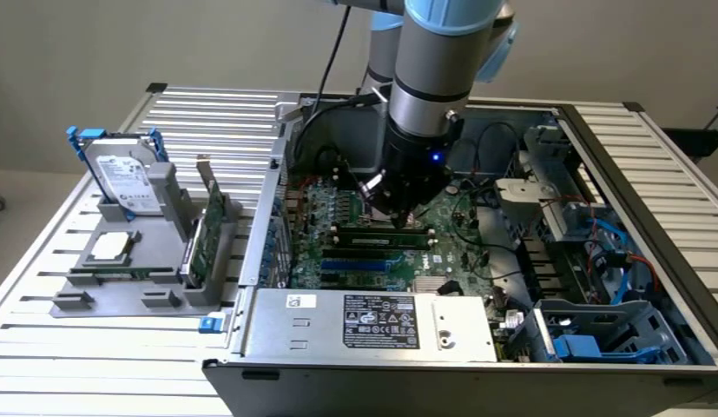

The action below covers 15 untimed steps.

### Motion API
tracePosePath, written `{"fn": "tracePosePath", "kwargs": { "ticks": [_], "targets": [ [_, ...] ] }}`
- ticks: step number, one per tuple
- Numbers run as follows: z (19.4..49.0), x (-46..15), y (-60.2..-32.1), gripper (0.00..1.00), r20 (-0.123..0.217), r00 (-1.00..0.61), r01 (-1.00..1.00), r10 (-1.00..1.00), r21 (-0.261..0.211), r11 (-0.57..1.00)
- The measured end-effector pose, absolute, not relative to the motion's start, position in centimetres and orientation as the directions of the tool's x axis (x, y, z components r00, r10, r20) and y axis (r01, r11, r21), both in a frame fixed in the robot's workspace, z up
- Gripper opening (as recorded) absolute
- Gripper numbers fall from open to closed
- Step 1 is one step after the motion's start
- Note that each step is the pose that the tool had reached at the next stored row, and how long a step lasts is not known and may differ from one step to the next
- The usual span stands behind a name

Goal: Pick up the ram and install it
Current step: 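Press down the ram until it locks into place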

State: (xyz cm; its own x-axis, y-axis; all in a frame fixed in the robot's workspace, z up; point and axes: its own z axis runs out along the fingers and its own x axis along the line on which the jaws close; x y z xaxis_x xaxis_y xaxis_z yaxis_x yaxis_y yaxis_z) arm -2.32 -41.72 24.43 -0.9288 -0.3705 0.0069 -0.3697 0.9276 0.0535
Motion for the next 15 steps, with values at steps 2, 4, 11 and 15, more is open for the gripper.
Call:
{"fn": "tracePosePath", "kwargs": {
  "ticks": [2,4,11,15],
  "targets": [
    [24.43,-2.32,-41.72,0.11,0.007,-0.942,-0.336,-0.336,0.053,0.941],
    [24.43,-2.32,-41.72,0.11,0.007,-0.953,-0.302,-0.303,0.053,0.952],
    [24.43,-2.32,-41.72,0.11,0.007,-0.980,-0.197,-0.197,0.053,0.979],
    [24.43,-2.32,-41.72,0.11,0.012,-0.987,-0.159,-0.159,0.047,0.986]
  ]
}}
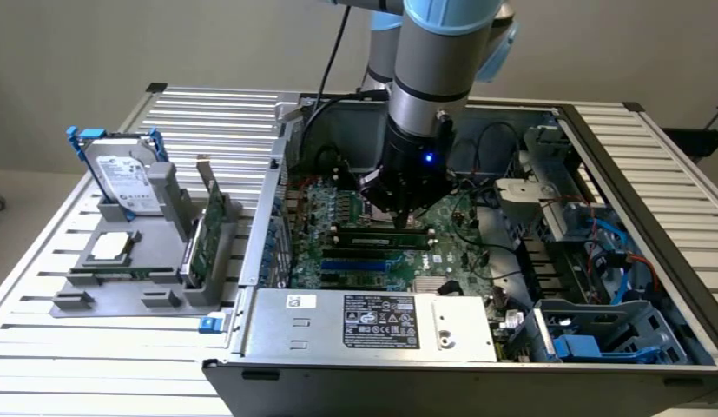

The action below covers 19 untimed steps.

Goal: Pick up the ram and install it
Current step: 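Press down the ram until it locks into place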

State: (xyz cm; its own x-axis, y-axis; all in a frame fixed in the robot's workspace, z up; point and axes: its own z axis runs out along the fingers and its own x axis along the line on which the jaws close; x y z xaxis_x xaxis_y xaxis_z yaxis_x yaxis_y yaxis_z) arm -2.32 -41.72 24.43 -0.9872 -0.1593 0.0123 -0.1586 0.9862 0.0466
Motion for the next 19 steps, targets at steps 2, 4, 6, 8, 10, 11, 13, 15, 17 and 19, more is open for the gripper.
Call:
{"fn": "tracePosePath", "kwargs": {
  "ticks": [2,4,6,8,10,11,13,15,17,19],
  "targets": [
    [24.43,-2.32,-41.72,0.11,0.015,-0.990,-0.140,-0.141,0.043,0.989],
    [24.43,-2.32,-41.72,0.11,0.018,-0.992,-0.122,-0.123,0.038,0.992],
    [24.43,-2.32,-41.73,0.11,0.020,-0.994,-0.105,-0.105,0.033,0.994],
    [24.43,-2.32,-41.73,0.11,0.022,-0.996,-0.086,-0.087,0.029,0.996],
    [24.44,-2.32,-41.73,0.11,0.024,-0.997,-0.070,-0.071,0.026,0.997],
    [24.45,-2.32,-41.73,0.11,0.024,-0.998,-0.065,-0.065,0.026,0.998],
    [24.53,-2.45,-41.73,0.11,0.024,-0.998,-0.057,-0.058,0.026,0.998],
    [24.59,-2.73,-41.73,0.11,0.023,-0.998,-0.054,-0.055,0.026,0.998],
    [24.60,-2.99,-41.73,0.11,0.022,-0.998,-0.054,-0.055,0.026,0.998],
    [24.61,-3.00,-41.73,0.11,0.022,-0.998,-0.054,-0.055,0.026,0.998]
  ]
}}
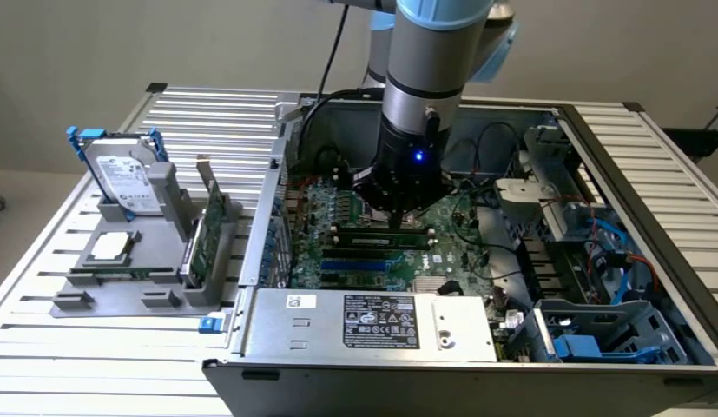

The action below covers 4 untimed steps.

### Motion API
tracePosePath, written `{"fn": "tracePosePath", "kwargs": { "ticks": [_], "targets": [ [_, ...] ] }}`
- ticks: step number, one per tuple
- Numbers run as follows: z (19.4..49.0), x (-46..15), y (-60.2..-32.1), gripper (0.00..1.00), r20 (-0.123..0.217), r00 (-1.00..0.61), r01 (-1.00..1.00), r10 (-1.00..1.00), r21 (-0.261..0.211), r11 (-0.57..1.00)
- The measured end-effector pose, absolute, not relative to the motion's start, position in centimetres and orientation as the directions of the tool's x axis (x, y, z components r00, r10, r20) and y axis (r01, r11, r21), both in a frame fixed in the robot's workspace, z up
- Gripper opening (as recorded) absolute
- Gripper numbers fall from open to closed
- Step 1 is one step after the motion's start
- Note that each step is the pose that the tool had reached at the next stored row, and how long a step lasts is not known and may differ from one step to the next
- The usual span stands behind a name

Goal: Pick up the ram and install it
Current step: 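Press down the ram until it locks into place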

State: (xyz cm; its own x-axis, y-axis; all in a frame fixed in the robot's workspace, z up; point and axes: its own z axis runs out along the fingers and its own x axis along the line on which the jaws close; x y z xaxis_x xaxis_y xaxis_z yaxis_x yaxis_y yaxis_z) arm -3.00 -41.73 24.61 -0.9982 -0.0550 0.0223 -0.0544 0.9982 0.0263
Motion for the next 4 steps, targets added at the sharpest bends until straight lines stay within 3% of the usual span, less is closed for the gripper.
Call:
{"fn": "tracePosePath", "kwargs": {
  "ticks": [4],
  "targets": [
    [24.61,-3.06,-41.73,0.11,0.022,-0.998,-0.054,-0.055,0.026,0.998]
  ]
}}
